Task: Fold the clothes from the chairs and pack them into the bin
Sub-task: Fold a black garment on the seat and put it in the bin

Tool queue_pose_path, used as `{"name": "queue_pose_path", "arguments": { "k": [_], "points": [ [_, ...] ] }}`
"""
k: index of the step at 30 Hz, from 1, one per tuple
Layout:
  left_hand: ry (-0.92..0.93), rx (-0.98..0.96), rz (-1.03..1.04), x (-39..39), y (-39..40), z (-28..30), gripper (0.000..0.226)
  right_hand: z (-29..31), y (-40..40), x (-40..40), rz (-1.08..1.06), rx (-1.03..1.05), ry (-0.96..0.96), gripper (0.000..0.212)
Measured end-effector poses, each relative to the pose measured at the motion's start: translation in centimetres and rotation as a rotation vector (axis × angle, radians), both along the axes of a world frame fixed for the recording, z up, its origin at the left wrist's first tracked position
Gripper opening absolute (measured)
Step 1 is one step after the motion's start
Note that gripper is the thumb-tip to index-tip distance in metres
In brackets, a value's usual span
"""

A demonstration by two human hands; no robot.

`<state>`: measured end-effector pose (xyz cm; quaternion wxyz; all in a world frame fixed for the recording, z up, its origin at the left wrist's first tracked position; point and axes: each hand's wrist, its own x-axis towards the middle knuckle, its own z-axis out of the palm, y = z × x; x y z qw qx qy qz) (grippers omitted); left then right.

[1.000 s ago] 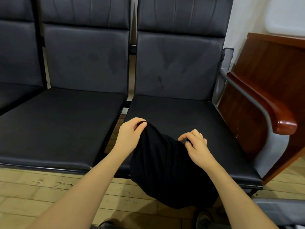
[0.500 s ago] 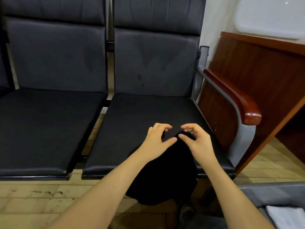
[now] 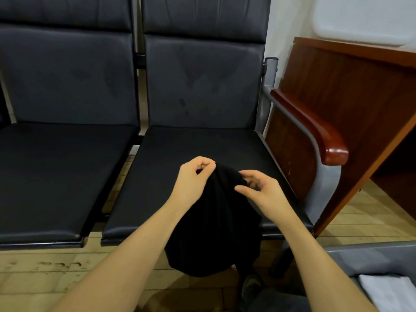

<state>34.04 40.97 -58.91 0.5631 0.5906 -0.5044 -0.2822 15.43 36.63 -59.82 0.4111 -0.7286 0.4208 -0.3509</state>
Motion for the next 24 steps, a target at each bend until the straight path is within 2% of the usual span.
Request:
{"name": "queue_pose_path", "arguments": {
  "k": [4,8,10,12,15,20,22,24],
  "points": [
    [-0.07,-0.033,0.054,1.5,0.2,0.6,0.016,0.0,0.4,1.0,0.063,-0.004,0.007,0.012],
    [-0.146,0.012,0.146,3.4,0.6,0.8,0.012,0.9,0.9,1.8,0.05,0.086,-0.181,0.001],
    [-0.191,0.019,0.186,4.2,0.6,0.6,0.011,1.3,1.0,1.9,0.058,0.062,-0.189,0.008],
    [-0.221,0.008,0.22,4.6,0.6,0.4,0.013,1.4,0.9,2.0,0.031,0.0,-0.151,0.012],
    [-0.244,-0.001,0.266,4.8,1.0,0.5,0.021,1.0,0.7,2.2,0.096,0.03,-0.105,0.02],
    [-0.259,0.017,0.328,4.8,1.2,0.6,0.011,-0.7,0.4,2.7,0.174,0.059,0.181,0.014],
    [-0.293,0.027,0.341,4.9,1.0,0.4,0.011,-0.5,0.6,3.0,0.127,0.12,0.04,0.006],
    [-0.473,0.059,0.394,4.7,0.8,0.3,0.013,0.3,1.0,3.0,0.043,0.137,-0.163,0.002]
  ]
}}
